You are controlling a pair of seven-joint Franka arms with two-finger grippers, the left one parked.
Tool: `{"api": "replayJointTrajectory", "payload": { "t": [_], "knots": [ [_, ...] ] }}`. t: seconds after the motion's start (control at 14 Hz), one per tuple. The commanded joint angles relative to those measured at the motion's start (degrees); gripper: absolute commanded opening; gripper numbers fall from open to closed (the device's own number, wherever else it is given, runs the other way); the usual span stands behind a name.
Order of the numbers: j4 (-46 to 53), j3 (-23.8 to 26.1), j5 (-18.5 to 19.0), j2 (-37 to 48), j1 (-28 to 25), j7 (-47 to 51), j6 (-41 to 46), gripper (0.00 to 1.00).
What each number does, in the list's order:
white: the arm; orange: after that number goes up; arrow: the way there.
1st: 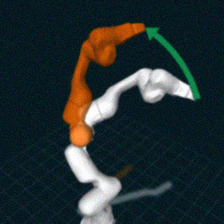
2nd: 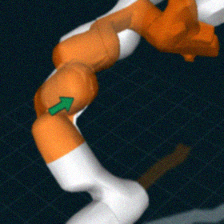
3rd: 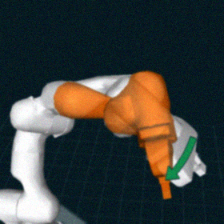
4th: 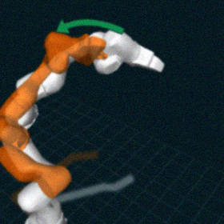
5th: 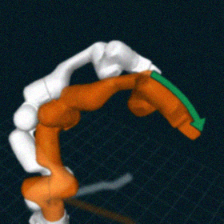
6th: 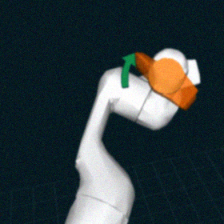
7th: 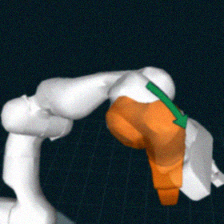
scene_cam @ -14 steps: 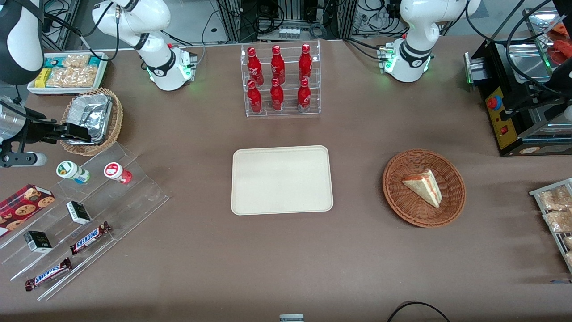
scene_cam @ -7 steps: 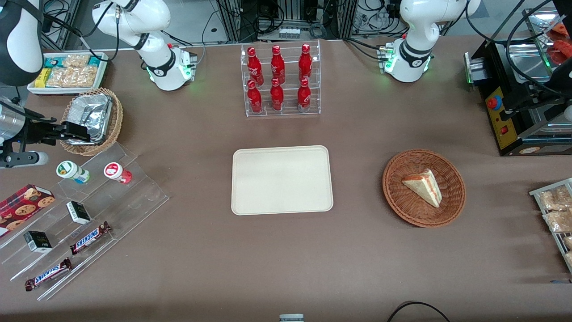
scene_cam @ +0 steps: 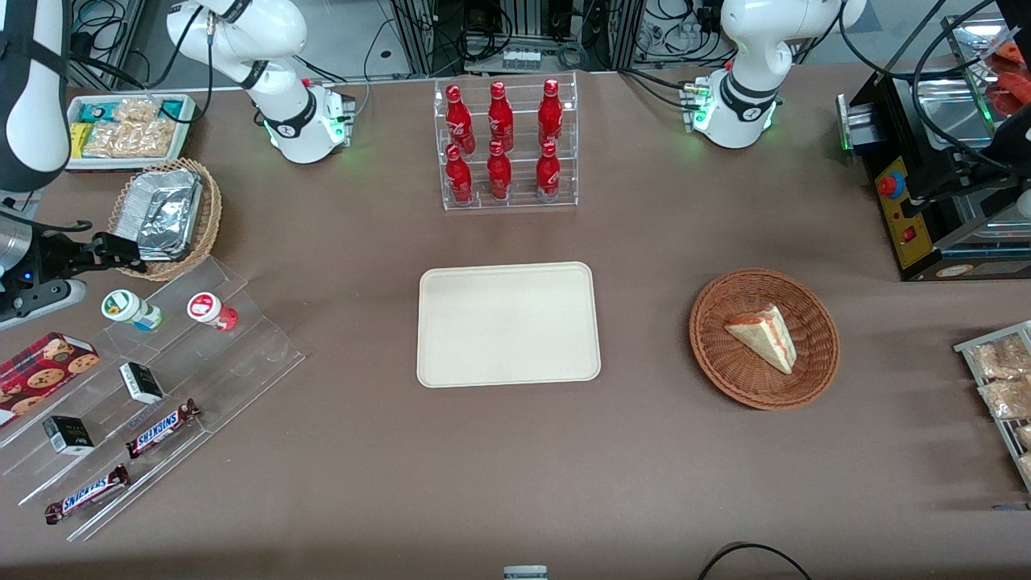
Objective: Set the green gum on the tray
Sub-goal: 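Lower the right gripper toward the green gum canister on the acrylic stand, then close the right gripper on the green gum canister and lift it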
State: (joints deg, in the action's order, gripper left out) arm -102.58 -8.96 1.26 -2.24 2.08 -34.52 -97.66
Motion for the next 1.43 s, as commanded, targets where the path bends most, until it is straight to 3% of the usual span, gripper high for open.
{"api": "replayJointTrajectory", "payload": {
  "t": [0.0,0.57,1.36],
  "knots": [
    [-2.09,0.08,0.85,-0.83,2.48,-11.40,-4.81,1.00],
    [-8.25,0.17,0.85,-3.46,8.29,-28.84,-16.95,1.00],
    [-13.61,0.26,0.76,-4.61,10.23,-30.86,-21.43,1.00]
  ]
}}
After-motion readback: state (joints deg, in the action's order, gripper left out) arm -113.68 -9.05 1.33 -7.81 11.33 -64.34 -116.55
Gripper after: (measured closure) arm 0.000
